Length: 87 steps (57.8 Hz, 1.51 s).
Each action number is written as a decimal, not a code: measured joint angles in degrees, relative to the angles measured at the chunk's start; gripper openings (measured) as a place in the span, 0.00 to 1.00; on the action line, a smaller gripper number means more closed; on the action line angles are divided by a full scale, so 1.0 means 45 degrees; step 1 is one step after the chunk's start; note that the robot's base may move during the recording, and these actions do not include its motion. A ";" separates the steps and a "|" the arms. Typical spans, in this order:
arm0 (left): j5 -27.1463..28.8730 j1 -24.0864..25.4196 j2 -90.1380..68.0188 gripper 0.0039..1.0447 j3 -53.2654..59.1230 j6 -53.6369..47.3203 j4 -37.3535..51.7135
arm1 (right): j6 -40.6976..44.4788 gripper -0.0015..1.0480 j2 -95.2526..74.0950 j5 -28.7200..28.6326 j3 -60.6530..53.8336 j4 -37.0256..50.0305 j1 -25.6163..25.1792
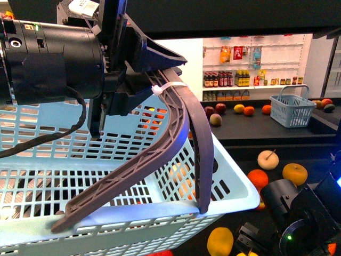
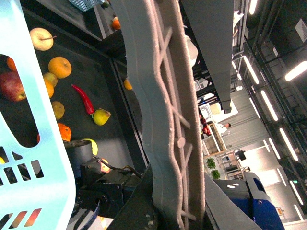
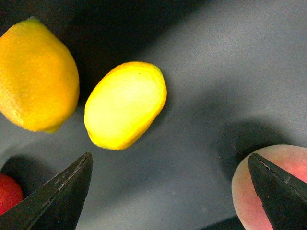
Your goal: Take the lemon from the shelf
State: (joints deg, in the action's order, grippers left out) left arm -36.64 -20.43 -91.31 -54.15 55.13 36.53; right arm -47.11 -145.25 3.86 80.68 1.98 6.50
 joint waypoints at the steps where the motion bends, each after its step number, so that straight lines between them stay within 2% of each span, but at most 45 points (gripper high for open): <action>1: 0.0000 0.0000 0.0000 0.09 0.0000 0.0000 0.0000 | -0.0029 0.93 -0.0063 0.0000 0.0087 -0.0053 0.0000; 41: -0.0005 0.0000 0.0000 0.09 0.0000 0.0000 0.0000 | -0.1821 0.93 -0.2919 0.0277 0.4619 -0.2045 0.0039; 68: -0.0005 0.0000 0.0000 0.09 0.0000 0.0000 0.0000 | -0.1821 0.93 -0.4070 0.0418 0.5897 -0.2696 0.0340; 74: 0.0000 0.0000 0.0000 0.09 0.0000 0.0005 0.0000 | -0.1700 0.82 -0.4153 0.0520 0.6052 -0.2749 0.0345; 82: 0.0005 0.0000 0.0000 0.09 0.0000 0.0000 0.0000 | -0.1569 0.63 -0.4177 0.0544 0.6057 -0.2701 0.0330; 87: -0.0005 0.0000 0.0000 0.09 0.0000 0.0000 0.0000 | -0.1501 0.55 -0.4177 0.0549 0.6023 -0.2681 0.0272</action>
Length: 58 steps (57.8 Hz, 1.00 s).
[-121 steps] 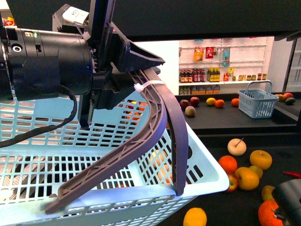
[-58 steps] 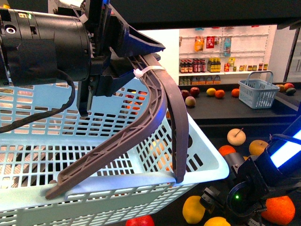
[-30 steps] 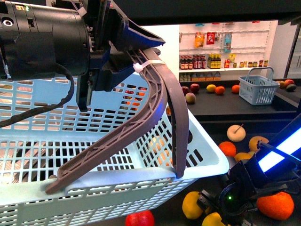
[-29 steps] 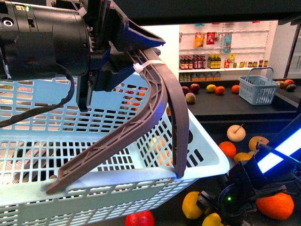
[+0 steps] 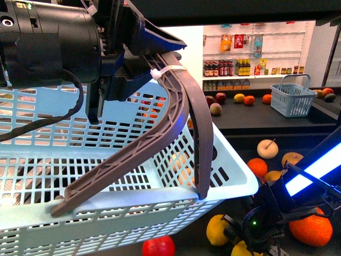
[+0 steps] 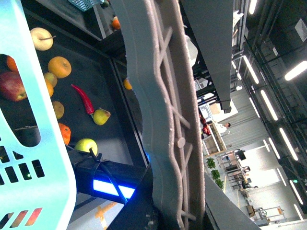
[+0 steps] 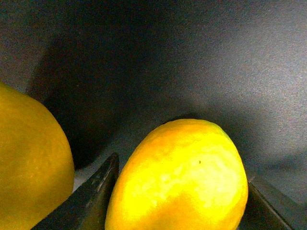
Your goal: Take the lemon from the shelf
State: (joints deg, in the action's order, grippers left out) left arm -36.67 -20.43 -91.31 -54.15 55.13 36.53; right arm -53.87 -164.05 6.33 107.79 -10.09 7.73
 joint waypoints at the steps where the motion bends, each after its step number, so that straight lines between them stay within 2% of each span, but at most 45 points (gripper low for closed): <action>1: 0.0000 0.0000 0.0000 0.09 0.0000 0.0000 0.0000 | 0.0010 0.55 0.0005 0.0010 -0.0029 0.0039 -0.0010; 13: 0.0000 0.0000 0.0000 0.09 0.0000 0.0000 0.0000 | 0.0923 0.52 0.0865 0.0554 -0.1695 0.1428 -0.0340; 26: 0.0005 0.0000 0.0000 0.09 0.0000 0.0000 0.0000 | 0.2681 0.52 0.3478 0.0719 -0.4070 0.2919 -0.1462; 36: 0.0005 0.0000 0.0000 0.09 0.0000 0.0000 0.0000 | 0.4755 0.52 0.6921 0.0578 -0.6479 0.4959 -0.2633; 43: 0.0000 0.0000 0.0000 0.09 0.0000 0.0000 0.0000 | 0.5484 0.51 1.0258 -0.1399 -0.8650 0.5576 -0.2807; 44: 0.0000 0.0000 0.0000 0.09 0.0000 0.0000 0.0000 | 0.5435 0.51 1.0914 -0.1977 -0.8927 0.5459 -0.2744; 53: 0.0015 0.0000 0.0000 0.09 0.0000 0.0000 0.0000 | 0.4362 0.51 1.3848 -0.4405 -0.9627 0.5047 -0.2011; 58: 0.0000 0.0000 0.0000 0.09 0.0000 0.0000 0.0000 | 0.3857 0.51 1.4756 -0.5168 -0.9743 0.5066 -0.1467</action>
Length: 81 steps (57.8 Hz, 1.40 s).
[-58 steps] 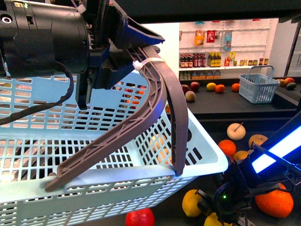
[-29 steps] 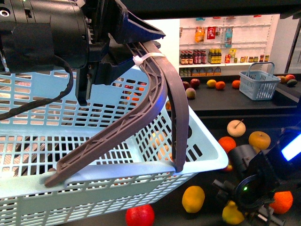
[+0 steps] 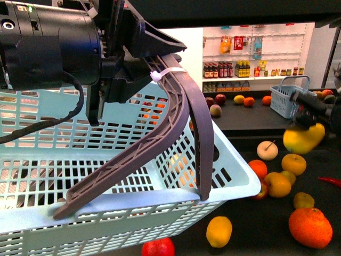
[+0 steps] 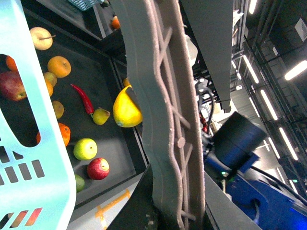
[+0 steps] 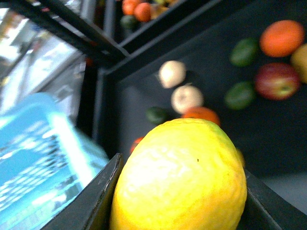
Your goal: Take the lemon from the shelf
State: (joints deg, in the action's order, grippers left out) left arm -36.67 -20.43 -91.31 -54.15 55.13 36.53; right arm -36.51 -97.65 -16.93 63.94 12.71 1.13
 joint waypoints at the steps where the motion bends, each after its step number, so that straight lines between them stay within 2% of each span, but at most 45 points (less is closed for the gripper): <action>1: 0.0000 0.0000 0.0000 0.09 0.0000 0.0000 0.0000 | -0.0087 0.51 0.0170 -0.0112 -0.0019 0.0000 0.0155; 18: 0.0005 0.0000 0.0000 0.09 0.0000 0.0000 0.0000 | -0.1001 0.51 0.0491 -0.0228 -0.0704 0.0199 0.2210; 43: 0.0005 0.0000 0.0000 0.09 0.0000 0.0000 0.0000 | -0.1015 0.51 0.0461 -0.0044 -0.1039 0.0719 0.3585; 52: 0.0005 0.0000 0.0000 0.09 0.0000 0.0000 0.0000 | -0.0991 0.79 0.0447 -0.0282 -0.1326 0.1015 0.3813; 59: -0.0068 0.0000 0.0000 0.09 0.0000 0.0034 0.0000 | -0.0991 0.94 0.0447 -0.0301 -0.1360 0.1205 0.3842; 70: 0.0000 0.0000 0.0000 0.09 0.0000 0.0005 -0.0005 | -0.0884 0.93 0.0447 -0.0117 -0.1365 0.2302 0.2958; 81: 0.0010 0.0000 0.0000 0.09 0.0000 0.0005 -0.0005 | -0.0291 0.93 -0.0889 0.0899 -0.0753 0.2599 0.0806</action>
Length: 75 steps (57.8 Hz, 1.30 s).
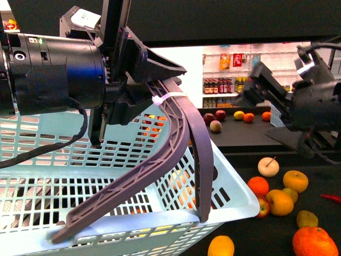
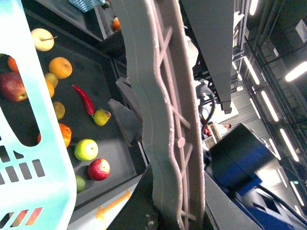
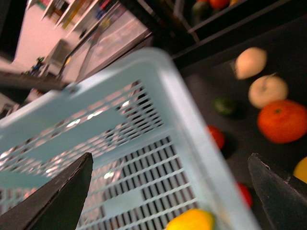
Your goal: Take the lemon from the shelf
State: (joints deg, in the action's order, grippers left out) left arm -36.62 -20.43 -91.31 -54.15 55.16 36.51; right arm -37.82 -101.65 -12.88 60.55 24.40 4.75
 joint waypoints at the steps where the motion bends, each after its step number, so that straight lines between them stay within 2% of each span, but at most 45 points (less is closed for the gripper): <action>1: -0.0010 0.0000 0.0000 0.09 0.0000 0.0005 0.0000 | 0.0053 0.93 -0.0282 0.0131 0.0058 -0.0019 -0.0204; 10: -0.0039 0.0000 0.0000 0.09 0.0000 0.0005 0.0000 | 0.0578 0.93 -0.2633 0.0811 0.0398 -0.0160 -0.1049; 19: -0.0049 0.0000 0.0000 0.09 0.0000 0.0015 0.0000 | 0.0971 0.93 -0.4828 0.1452 0.0831 -0.0316 -0.1141; 44: -0.0005 0.0000 0.0000 0.09 0.0000 0.0000 0.0000 | 0.3653 0.93 -0.8888 0.2263 0.2778 -0.0112 0.0563; 57: 0.0005 0.0000 0.0000 0.09 0.0000 0.0000 0.0000 | 0.4240 0.93 -1.0472 0.2623 0.4002 0.0209 0.1020; 75: -0.0010 0.0000 0.0000 0.09 0.0000 0.0005 0.0000 | 0.4371 0.93 -1.1978 0.2924 0.6397 -0.0597 0.1302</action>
State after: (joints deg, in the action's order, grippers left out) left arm -36.67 -20.43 -91.31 -54.15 55.18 36.51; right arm -18.15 -155.54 0.27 89.34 21.71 10.61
